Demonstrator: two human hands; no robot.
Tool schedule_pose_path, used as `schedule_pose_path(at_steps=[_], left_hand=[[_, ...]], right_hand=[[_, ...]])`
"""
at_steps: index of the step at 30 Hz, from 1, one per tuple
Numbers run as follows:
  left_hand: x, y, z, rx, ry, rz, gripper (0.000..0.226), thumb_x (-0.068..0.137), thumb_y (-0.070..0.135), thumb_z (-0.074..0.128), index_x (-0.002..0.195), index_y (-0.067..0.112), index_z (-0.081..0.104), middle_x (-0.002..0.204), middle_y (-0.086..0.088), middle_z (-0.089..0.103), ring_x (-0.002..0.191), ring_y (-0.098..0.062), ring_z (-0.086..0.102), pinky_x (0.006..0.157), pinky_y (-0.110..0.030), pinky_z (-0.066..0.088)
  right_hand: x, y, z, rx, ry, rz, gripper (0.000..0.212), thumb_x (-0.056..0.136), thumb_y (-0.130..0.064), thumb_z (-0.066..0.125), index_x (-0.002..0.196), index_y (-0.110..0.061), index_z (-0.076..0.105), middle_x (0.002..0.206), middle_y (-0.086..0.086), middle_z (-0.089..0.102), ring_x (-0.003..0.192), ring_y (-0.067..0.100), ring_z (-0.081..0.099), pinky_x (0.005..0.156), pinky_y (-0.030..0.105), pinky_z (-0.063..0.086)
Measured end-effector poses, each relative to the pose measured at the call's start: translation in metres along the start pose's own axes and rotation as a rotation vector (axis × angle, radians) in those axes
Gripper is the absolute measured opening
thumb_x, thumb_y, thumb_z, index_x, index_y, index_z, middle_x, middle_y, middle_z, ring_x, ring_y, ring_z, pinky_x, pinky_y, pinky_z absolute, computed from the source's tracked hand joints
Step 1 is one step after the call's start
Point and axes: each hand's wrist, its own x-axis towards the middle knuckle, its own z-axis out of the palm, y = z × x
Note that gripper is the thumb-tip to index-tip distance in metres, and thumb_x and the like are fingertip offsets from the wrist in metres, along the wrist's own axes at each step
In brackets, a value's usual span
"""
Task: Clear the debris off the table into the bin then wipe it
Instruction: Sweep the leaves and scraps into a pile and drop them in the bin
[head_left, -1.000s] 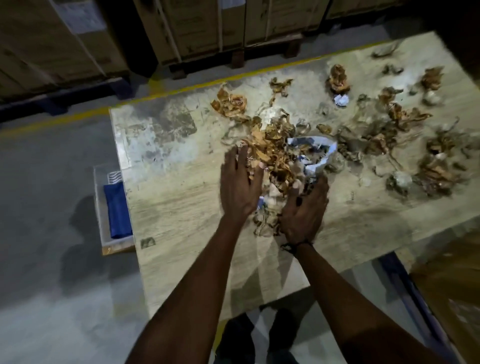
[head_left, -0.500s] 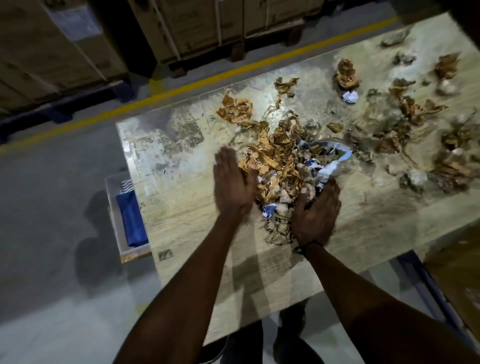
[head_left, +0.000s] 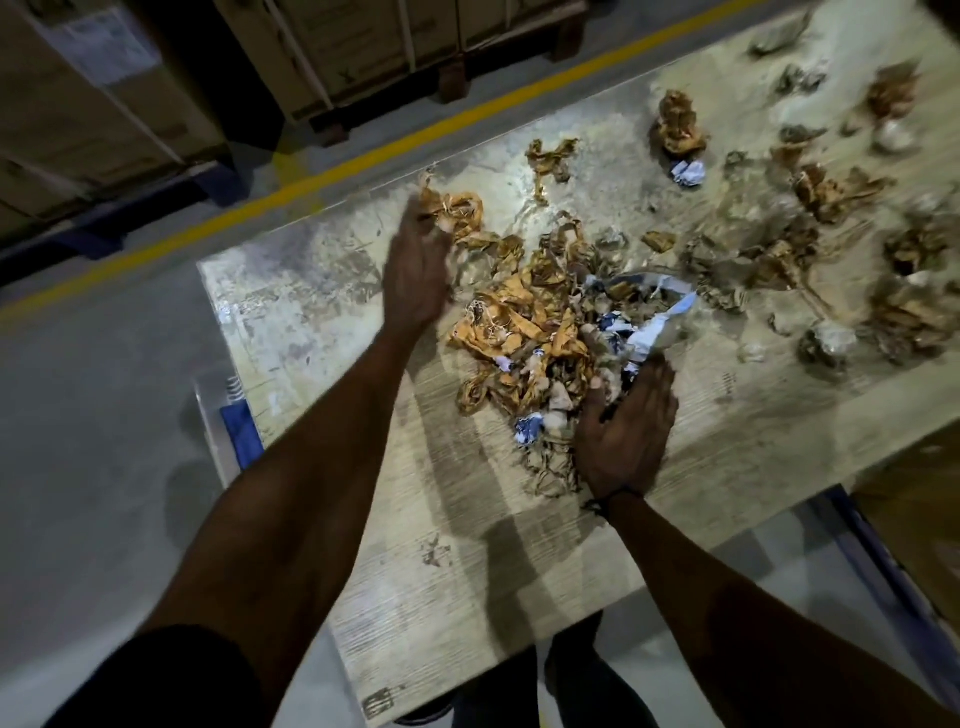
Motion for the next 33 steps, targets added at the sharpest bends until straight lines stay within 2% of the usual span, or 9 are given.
schedule_pose_path(at_steps=[5, 9, 12, 15, 17, 21, 24, 28, 33], left_hand=[[-0.069, 0.021, 0.029, -0.108, -0.155, 0.142, 0.066, 0.108, 0.056, 0.035, 0.166, 0.027, 0.023, 0.167, -0.002, 0.038, 0.142, -0.021, 0.051, 0.114, -0.052, 0.046], [-0.020, 0.008, 0.007, -0.175, 0.104, 0.014, 0.074, 0.104, 0.059, 0.039, 0.164, 0.016, 0.028, 0.169, -0.008, 0.032, 0.151, -0.024, 0.038, 0.122, -0.053, 0.036], [0.041, 0.002, -0.004, -0.073, 0.138, -0.065, 0.090, 0.095, 0.072, 0.041, 0.163, 0.014, 0.030, 0.167, -0.012, 0.036, 0.151, -0.027, 0.038, 0.123, -0.054, 0.029], [0.064, 0.019, -0.002, -0.120, -0.065, -0.034, 0.073, 0.098, 0.064, 0.044, 0.155, 0.019, 0.045, 0.141, -0.005, 0.063, 0.111, -0.004, 0.067, 0.101, -0.052, 0.054], [0.044, 0.034, 0.007, -0.099, -0.289, 0.107, 0.060, 0.105, 0.056, 0.039, 0.151, 0.018, 0.051, 0.128, -0.005, 0.070, 0.098, -0.005, 0.072, 0.091, -0.051, 0.060], [-0.008, 0.042, 0.018, 0.065, -0.527, 0.293, 0.060, 0.107, 0.057, 0.028, 0.157, 0.028, 0.044, 0.161, -0.014, 0.045, 0.142, -0.032, 0.050, 0.122, -0.054, 0.034], [-0.021, 0.019, -0.011, -0.098, -0.330, 0.185, 0.051, 0.110, 0.050, 0.037, 0.155, 0.028, 0.046, 0.158, -0.010, 0.051, 0.127, -0.031, 0.065, 0.109, -0.057, 0.050], [-0.042, -0.038, -0.045, -0.022, 0.030, 0.059, 0.062, 0.107, 0.059, 0.032, 0.156, 0.024, 0.047, 0.165, 0.004, 0.042, 0.151, -0.009, 0.036, 0.125, -0.044, 0.032], [-0.091, 0.014, 0.028, 0.103, -0.035, -0.006, 0.067, 0.106, 0.062, 0.021, 0.163, 0.028, 0.030, 0.170, -0.005, 0.032, 0.157, -0.027, 0.027, 0.129, -0.057, 0.014]], right_hand=[[-0.001, -0.004, -0.004, 0.014, -0.008, 0.006, 0.081, 0.106, -0.058, 0.030, 0.163, -0.002, 0.023, 0.170, 0.018, 0.026, 0.159, 0.029, 0.020, 0.131, 0.044, 0.011], [-0.001, -0.001, -0.002, 0.011, -0.001, 0.004, 0.081, 0.105, -0.058, 0.030, 0.163, -0.002, 0.023, 0.170, 0.017, 0.026, 0.159, 0.029, 0.020, 0.130, 0.044, 0.011], [-0.002, -0.001, -0.001, 0.010, 0.002, 0.002, 0.080, 0.105, -0.059, 0.029, 0.164, -0.003, 0.022, 0.170, 0.016, 0.025, 0.160, 0.028, 0.019, 0.131, 0.042, 0.009], [-0.001, -0.001, -0.001, 0.009, 0.001, -0.003, 0.080, 0.106, -0.059, 0.029, 0.165, -0.006, 0.021, 0.171, 0.014, 0.023, 0.160, 0.026, 0.017, 0.131, 0.041, 0.008], [-0.002, 0.000, -0.002, 0.018, -0.001, -0.001, 0.079, 0.106, -0.059, 0.030, 0.165, -0.007, 0.020, 0.172, 0.013, 0.023, 0.161, 0.025, 0.016, 0.131, 0.041, 0.008], [-0.001, -0.003, -0.003, 0.033, -0.012, 0.011, 0.080, 0.106, -0.060, 0.029, 0.165, -0.005, 0.021, 0.172, 0.013, 0.023, 0.161, 0.025, 0.016, 0.131, 0.043, 0.011], [-0.001, -0.002, -0.004, 0.025, -0.024, 0.005, 0.079, 0.106, -0.057, 0.032, 0.164, -0.005, 0.021, 0.172, 0.013, 0.022, 0.161, 0.026, 0.016, 0.131, 0.044, 0.011], [-0.002, -0.005, -0.007, 0.032, -0.023, 0.013, 0.078, 0.105, -0.054, 0.036, 0.163, -0.003, 0.025, 0.170, 0.016, 0.026, 0.159, 0.029, 0.020, 0.131, 0.046, 0.012], [0.001, -0.006, -0.008, 0.041, -0.022, 0.014, 0.077, 0.106, -0.053, 0.037, 0.163, -0.003, 0.024, 0.170, 0.016, 0.025, 0.160, 0.028, 0.018, 0.131, 0.045, 0.011]])
